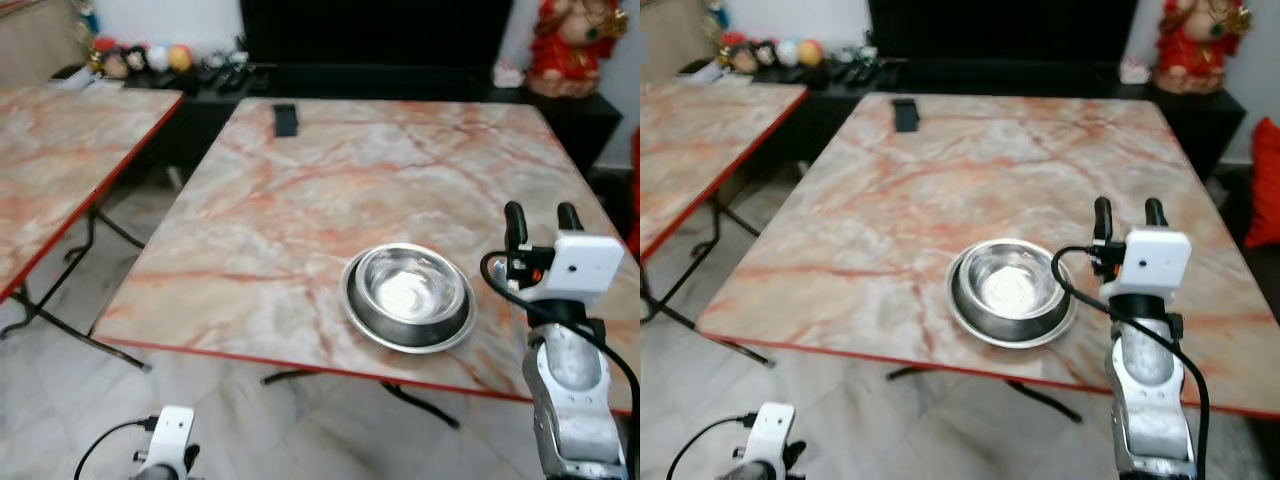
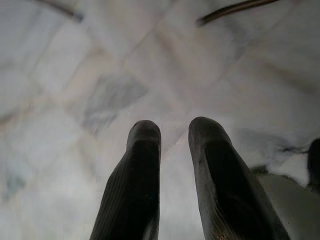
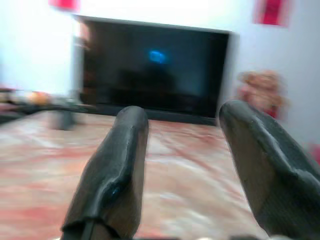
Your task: Setting the table
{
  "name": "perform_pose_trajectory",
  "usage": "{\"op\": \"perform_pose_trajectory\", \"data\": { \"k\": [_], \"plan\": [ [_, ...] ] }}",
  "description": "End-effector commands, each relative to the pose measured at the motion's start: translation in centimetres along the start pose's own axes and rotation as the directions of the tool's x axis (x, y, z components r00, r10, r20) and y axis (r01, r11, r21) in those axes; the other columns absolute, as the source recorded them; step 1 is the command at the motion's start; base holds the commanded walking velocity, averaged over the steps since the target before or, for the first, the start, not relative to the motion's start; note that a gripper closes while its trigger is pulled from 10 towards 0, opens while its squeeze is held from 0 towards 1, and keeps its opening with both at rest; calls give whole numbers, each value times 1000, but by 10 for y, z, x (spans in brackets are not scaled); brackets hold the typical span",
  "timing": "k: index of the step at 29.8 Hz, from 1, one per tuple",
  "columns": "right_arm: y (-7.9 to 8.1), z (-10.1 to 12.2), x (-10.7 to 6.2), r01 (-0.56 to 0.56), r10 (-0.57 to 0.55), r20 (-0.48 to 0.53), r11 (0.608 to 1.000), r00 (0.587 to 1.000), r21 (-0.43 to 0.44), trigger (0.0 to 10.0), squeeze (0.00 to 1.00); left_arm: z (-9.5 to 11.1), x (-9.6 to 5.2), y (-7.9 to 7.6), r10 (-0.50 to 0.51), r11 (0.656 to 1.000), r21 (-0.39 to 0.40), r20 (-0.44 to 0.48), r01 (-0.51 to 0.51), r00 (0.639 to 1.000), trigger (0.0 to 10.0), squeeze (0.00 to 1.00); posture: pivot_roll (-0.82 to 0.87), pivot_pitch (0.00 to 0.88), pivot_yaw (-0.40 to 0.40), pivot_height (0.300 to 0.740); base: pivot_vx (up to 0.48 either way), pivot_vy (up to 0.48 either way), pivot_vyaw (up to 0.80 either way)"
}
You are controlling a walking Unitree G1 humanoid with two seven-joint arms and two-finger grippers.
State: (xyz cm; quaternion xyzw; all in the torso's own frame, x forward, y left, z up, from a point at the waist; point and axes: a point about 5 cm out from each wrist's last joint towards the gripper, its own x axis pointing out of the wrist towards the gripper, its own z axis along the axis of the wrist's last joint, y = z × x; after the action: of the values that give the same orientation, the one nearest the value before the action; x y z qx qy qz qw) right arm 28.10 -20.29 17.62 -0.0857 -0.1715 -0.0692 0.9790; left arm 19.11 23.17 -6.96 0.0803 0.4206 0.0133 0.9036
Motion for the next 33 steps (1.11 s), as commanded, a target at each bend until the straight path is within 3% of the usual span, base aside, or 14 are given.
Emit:
{"op": "perform_pose_trajectory", "data": {
  "k": [1,16,33],
  "plan": [
    [-3,2,1,11,-11,14,1000,1000,6,10000,0,-3,-1,2,6,1000,-7,-18,-6,1000,10000,0,-52,0,51,724,0,262,800],
    [0,8,6,1,-1,47,1000,999,5,10000,0,0,0,6,9,1000,-4,-8,-9,1000,10000,0,-51,0,55,724,0,262,50],
    [11,9,10,-43,42,59,999,997,4,10000,0,-1,0,3,10,1000,-7,-12,-10,1000,10000,0,-36,0,47,724,0,265,690]
  ]
}}
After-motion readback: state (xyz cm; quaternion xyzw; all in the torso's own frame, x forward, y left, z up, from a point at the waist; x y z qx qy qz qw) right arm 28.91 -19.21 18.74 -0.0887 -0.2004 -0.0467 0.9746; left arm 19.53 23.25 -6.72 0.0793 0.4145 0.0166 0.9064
